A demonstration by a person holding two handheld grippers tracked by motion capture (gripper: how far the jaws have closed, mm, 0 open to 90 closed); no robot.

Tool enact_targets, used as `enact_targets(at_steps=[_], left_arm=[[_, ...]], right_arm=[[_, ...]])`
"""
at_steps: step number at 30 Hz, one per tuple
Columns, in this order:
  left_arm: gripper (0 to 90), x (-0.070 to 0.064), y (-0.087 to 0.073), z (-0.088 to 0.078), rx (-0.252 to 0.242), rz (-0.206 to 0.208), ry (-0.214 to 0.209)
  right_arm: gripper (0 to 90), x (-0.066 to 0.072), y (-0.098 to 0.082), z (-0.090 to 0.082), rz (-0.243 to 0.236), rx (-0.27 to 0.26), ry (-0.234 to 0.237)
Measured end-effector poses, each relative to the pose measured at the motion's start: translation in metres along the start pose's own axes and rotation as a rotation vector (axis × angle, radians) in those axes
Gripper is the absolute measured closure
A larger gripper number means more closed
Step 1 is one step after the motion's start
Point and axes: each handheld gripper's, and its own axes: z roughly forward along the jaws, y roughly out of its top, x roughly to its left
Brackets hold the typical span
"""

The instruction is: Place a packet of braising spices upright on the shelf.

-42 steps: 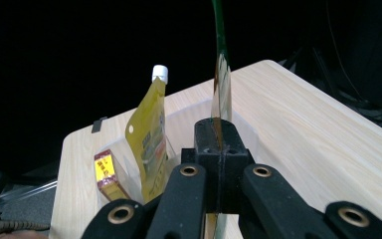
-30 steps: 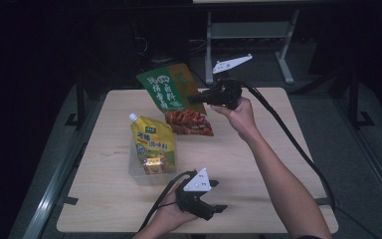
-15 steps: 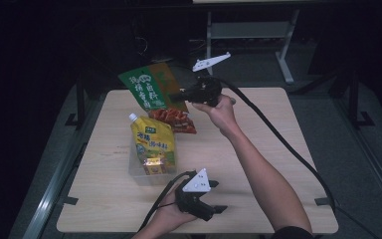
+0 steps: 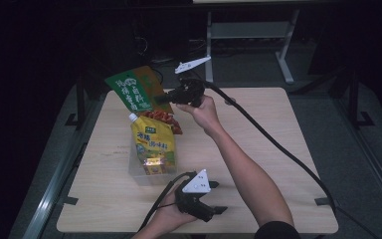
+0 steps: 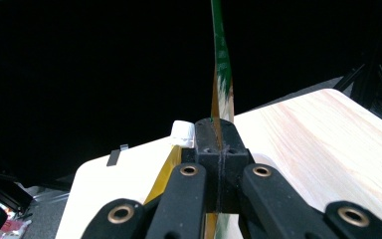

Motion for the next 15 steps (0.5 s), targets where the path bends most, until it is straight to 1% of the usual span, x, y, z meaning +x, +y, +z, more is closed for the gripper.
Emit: enact_targets(at_steps=[2, 4, 8, 11, 13, 15], left_arm=[[24.9, 0.0, 0.0, 0.0, 0.005, 0.004, -0.002], [24.8, 0.001, 0.0, 0.0, 0.006, 0.016, 0.0], [24.8, 0.0, -0.001, -0.001, 0.002, 0.011, -0.001], [24.8, 0.0, -0.002, 0.0, 0.007, 0.009, -0.003], [24.8, -0.001, -0.002, 0.0, 0.009, -0.003, -0.006], [24.9, -0.001, -0.002, 0.0, 0.007, -0.002, -0.006]], right_arm=[[89.9, -0.002, -0.001, 0.005, -0.004, -0.003, 0.0], [89.9, -0.005, -0.002, 0.009, 0.005, -0.008, 0.002], [89.9, -0.01, -0.006, 0.017, 0.018, -0.004, 0.001], [89.9, -0.014, -0.011, 0.023, 0.037, 0.003, 0.003], [89.9, -0.016, -0.014, 0.027, 0.045, 0.017, -0.001], [89.9, -0.018, -0.018, 0.031, 0.051, 0.031, -0.001]])
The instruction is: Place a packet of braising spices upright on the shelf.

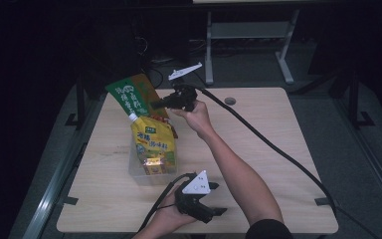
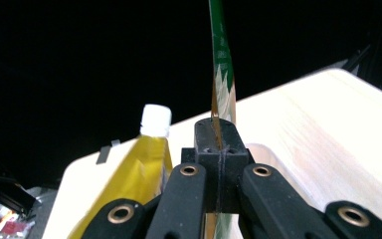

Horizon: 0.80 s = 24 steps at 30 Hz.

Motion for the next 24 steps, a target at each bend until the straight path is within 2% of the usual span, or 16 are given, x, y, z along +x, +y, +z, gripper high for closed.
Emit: enact_targets(at_steps=[6, 18, 22, 24], left_arm=[[24.9, 0.0, -0.001, 0.0, -0.002, -0.005, 0.0], [24.8, 0.001, -0.001, 0.0, 0.005, 0.003, 0.001], [24.8, 0.001, -0.001, 0.0, 0.002, -0.004, 0.003], [24.8, 0.001, -0.002, 0.0, 0.008, 0.0, 0.004]], right_arm=[[89.8, -0.005, -0.01, 0.009, 0.013, 0.026, -0.008], [88.8, -0.013, -0.023, 0.005, 0.042, 0.066, -0.035], [84.2, -0.013, -0.021, 0.005, 0.053, 0.105, -0.051], [78.5, -0.013, -0.017, 0.004, 0.061, 0.126, -0.063]])
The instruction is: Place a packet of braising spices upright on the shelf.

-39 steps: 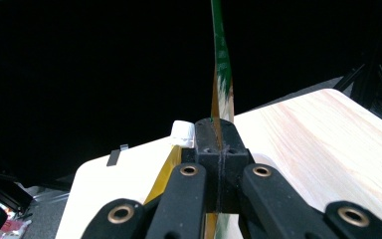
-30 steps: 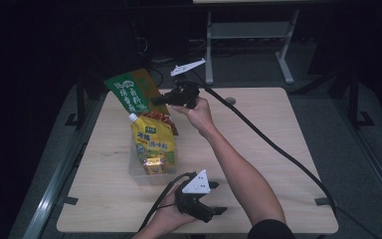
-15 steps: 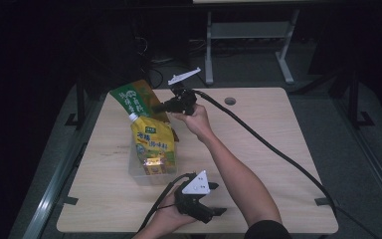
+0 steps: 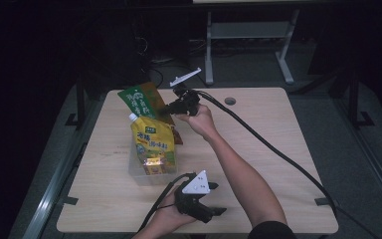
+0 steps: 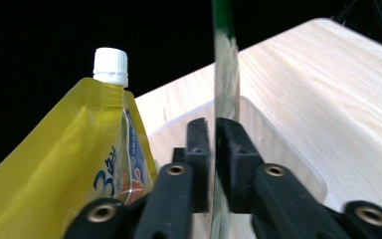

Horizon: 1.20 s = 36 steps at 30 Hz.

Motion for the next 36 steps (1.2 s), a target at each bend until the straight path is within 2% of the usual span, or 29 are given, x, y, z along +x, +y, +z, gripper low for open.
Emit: enact_targets(at_steps=[5, 8, 10, 12, 16, 18, 20, 21, 23, 24, 28, 29, 33, 35, 36], left_arm=[[24.7, 0.0, 0.0, 0.0, -0.001, -0.001, -0.001], [24.8, 0.0, 0.0, 0.0, -0.004, -0.003, -0.001], [24.8, 0.001, 0.0, -0.001, -0.006, 0.0, 0.002], [24.8, 0.0, 0.0, -0.001, -0.008, -0.002, 0.002], [24.8, 0.0, 0.0, -0.002, -0.009, -0.006, 0.003], [24.8, 0.0, 0.0, -0.002, -0.009, -0.005, 0.004], [24.8, 0.0, 0.0, -0.002, -0.01, -0.006, 0.005], [24.8, 0.0, 0.0, -0.002, -0.01, -0.004, 0.005], [24.8, 0.0, 0.0, -0.002, -0.008, -0.003, 0.005], [24.8, 0.0, 0.0, -0.002, -0.008, -0.003, 0.005], [24.8, 0.0, 0.0, -0.002, -0.007, -0.001, 0.004], [24.8, 0.0, 0.0, -0.002, -0.008, -0.001, 0.004], [24.8, 0.0, 0.0, -0.003, -0.01, -0.004, 0.002], [24.8, -0.001, 0.0, -0.002, -0.018, -0.015, -0.001], [24.8, 0.0, 0.0, -0.002, -0.015, -0.007, -0.001]], right_arm=[[73.1, 0.0, 0.01, 0.002, 0.014, 0.056, -0.033], [73.6, 0.002, 0.014, 0.009, 0.001, 0.087, -0.042], [73.3, 0.003, 0.016, 0.014, -0.007, 0.124, -0.07], [76.6, 0.004, 0.018, 0.02, -0.01, 0.155, -0.095], [86.9, 0.004, 0.018, 0.022, -0.004, 0.156, -0.116], [88.6, 0.004, 0.017, 0.021, 0.003, 0.151, -0.123], [89.2, 0.003, 0.016, 0.021, 0.015, 0.132, -0.089], [89.3, 0.004, 0.016, 0.019, 0.028, 0.104, -0.068], [89.4, 0.007, 0.015, 0.017, 0.023, 0.095, -0.063], [89.4, 0.008, 0.015, 0.017, 0.006, 0.085, -0.062], [89.5, 0.013, 0.015, 0.014, -0.014, 0.03, -0.056], [89.5, 0.013, 0.016, 0.013, -0.012, 0.007, -0.036], [89.5, 0.013, 0.015, 0.012, -0.027, -0.056, -0.006], [89.5, 0.011, 0.012, 0.013, -0.032, -0.067, -0.007], [89.5, 0.01, 0.009, 0.015, -0.033, -0.074, -0.002]])
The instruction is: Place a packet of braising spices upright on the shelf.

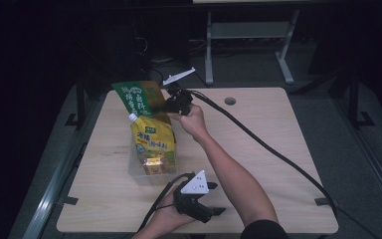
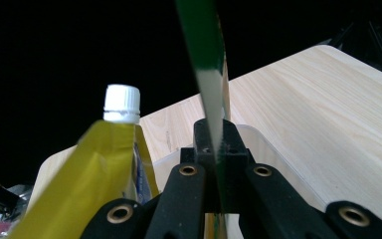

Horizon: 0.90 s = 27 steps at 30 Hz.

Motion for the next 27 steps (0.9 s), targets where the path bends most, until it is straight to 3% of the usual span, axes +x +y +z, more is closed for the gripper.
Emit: enact_targets(at_steps=[12, 20, 25, 27], left_arm=[[24.8, 0.001, 0.0, -0.001, 0.007, 0.006, 0.003], [24.8, 0.001, -0.001, -0.001, 0.012, 0.004, 0.003], [24.9, 0.001, -0.001, -0.001, 0.011, 0.004, 0.003], [24.9, 0.001, -0.001, -0.001, 0.012, 0.004, 0.004]], right_arm=[[89.4, -0.016, -0.031, 0.006, 0.032, -0.026, 0.014], [87.7, -0.019, -0.034, 0.0, 0.028, 0.016, -0.041], [77.0, -0.022, -0.035, -0.003, 0.027, 0.051, -0.064], [75.8, -0.024, -0.036, -0.005, 0.05, 0.064, -0.06]])
